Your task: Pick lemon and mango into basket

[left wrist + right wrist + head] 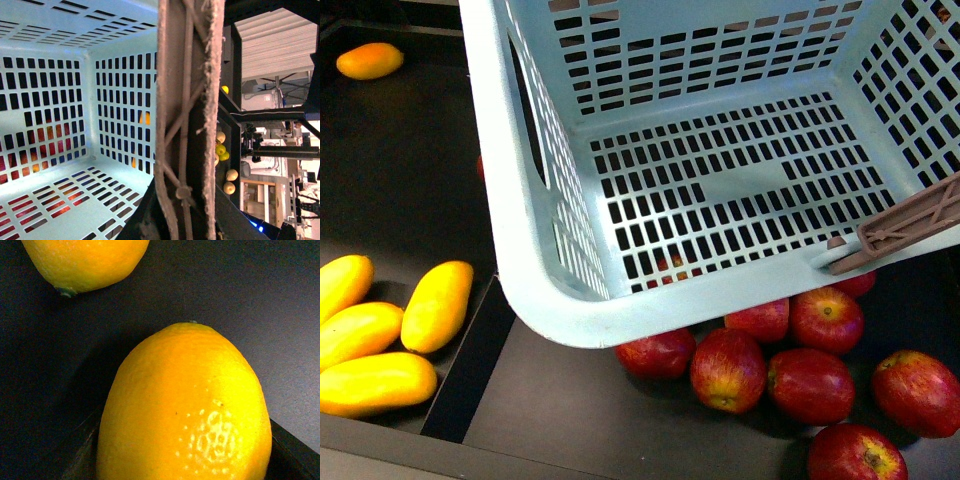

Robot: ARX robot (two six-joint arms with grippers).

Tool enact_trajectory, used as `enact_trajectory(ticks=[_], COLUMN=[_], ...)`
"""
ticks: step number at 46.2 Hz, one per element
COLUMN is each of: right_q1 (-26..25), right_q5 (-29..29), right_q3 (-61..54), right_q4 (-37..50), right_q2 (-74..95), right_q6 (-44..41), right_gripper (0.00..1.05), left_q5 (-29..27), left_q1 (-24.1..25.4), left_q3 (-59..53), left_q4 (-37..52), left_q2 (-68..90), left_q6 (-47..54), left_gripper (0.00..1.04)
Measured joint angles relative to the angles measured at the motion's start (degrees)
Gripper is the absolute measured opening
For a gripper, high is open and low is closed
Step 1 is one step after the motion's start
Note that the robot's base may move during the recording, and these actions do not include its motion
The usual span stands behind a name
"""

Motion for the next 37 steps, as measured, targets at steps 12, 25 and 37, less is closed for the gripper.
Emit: enact_trajectory(ticks=[12,25,37], right_q1=[-0.5,-1.4,-0.1], right_q5=[-3.7,-17.5,-27.6], right_q3=[-8.1,-30.8,-44.4], right_q4=[3.0,6.5,-0.5], right_q2=[-4.9,-29.8,-55.5], right_q6=[0.6,-3.6,-6.7], right_gripper=[0.65,0.65,0.65], left_q5=[0.0,0.0,0.0], left_q1=[0.0,0.0,0.0], left_q3=[0.0,0.0,0.0], left_q4=[0.0,0.0,0.0], left_q2=[0.0,0.0,0.0], left_q6=[0.0,0.0,0.0], left_gripper=[0.06,0.06,0.06])
